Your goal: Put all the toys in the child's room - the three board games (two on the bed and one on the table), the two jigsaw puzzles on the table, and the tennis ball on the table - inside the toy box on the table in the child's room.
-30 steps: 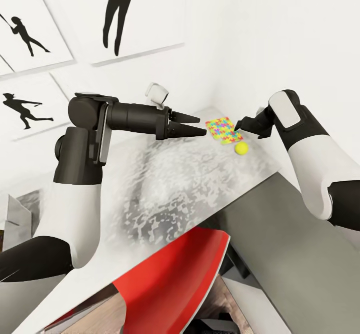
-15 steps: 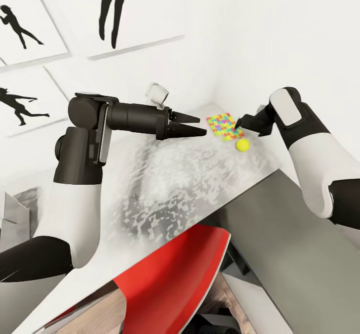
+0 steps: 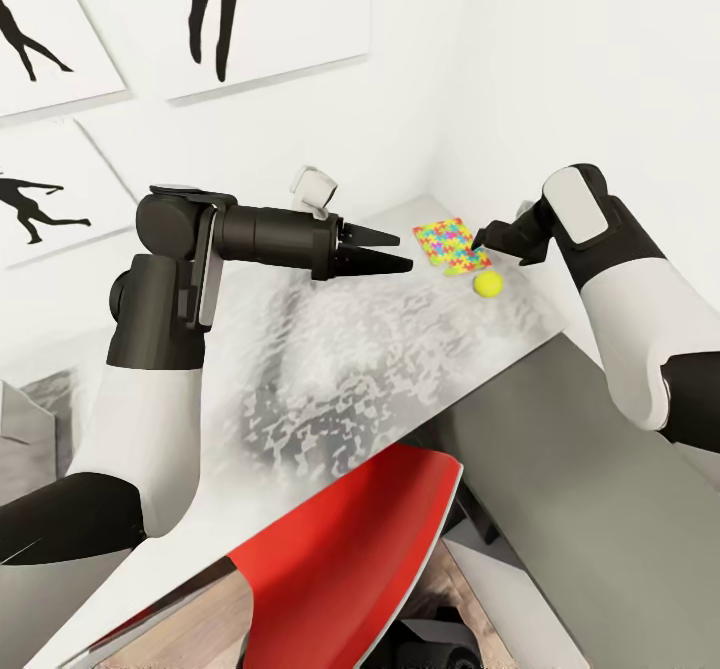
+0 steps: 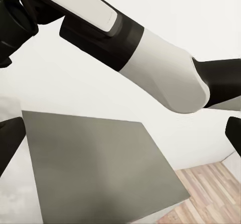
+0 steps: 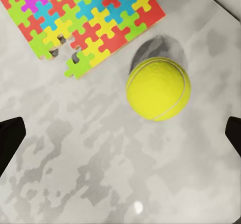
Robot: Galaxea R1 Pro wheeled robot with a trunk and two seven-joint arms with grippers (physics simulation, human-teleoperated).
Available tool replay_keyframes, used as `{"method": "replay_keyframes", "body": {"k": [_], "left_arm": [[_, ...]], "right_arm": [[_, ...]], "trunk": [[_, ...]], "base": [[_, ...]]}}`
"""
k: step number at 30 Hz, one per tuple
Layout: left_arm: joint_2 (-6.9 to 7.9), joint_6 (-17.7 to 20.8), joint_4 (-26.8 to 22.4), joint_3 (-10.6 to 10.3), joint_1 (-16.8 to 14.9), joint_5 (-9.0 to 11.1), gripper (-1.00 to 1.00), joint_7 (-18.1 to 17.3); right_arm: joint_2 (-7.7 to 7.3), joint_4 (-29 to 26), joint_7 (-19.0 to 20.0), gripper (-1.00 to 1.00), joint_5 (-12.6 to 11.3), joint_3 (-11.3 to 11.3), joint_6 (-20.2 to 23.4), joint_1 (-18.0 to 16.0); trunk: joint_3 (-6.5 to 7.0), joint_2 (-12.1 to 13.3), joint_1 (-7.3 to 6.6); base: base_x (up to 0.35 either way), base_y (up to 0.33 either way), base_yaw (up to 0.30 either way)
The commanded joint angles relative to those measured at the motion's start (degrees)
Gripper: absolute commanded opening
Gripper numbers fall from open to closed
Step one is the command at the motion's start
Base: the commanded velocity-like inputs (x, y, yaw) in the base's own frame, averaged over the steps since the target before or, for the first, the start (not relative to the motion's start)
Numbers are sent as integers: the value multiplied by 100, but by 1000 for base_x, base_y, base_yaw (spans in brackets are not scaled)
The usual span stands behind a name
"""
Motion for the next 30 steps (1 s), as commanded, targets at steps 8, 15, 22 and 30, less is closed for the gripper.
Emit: {"method": "replay_keyframes", "body": {"k": [8,15,22,30], "left_arm": [[-3,58,-3,0,-5,-60,100,-52],[-8,58,-3,3,-4,-60,100,-52],[-11,58,-3,4,-5,-60,100,-52],[-11,58,-3,4,-5,-60,100,-52]], "right_arm": [[-64,-16,-51,100,-59,45,11,-5],[-88,-29,-55,100,-59,39,11,-10],[-93,-51,-52,100,-59,37,11,-34],[-57,-57,-57,100,-60,37,11,-192]], "trunk": [[-84,-10,3],[-151,-10,3],[-217,-10,3],[-293,-10,3]], "base": [[0,0,0],[0,0,0],[0,0,0],[0,0,0]]}}
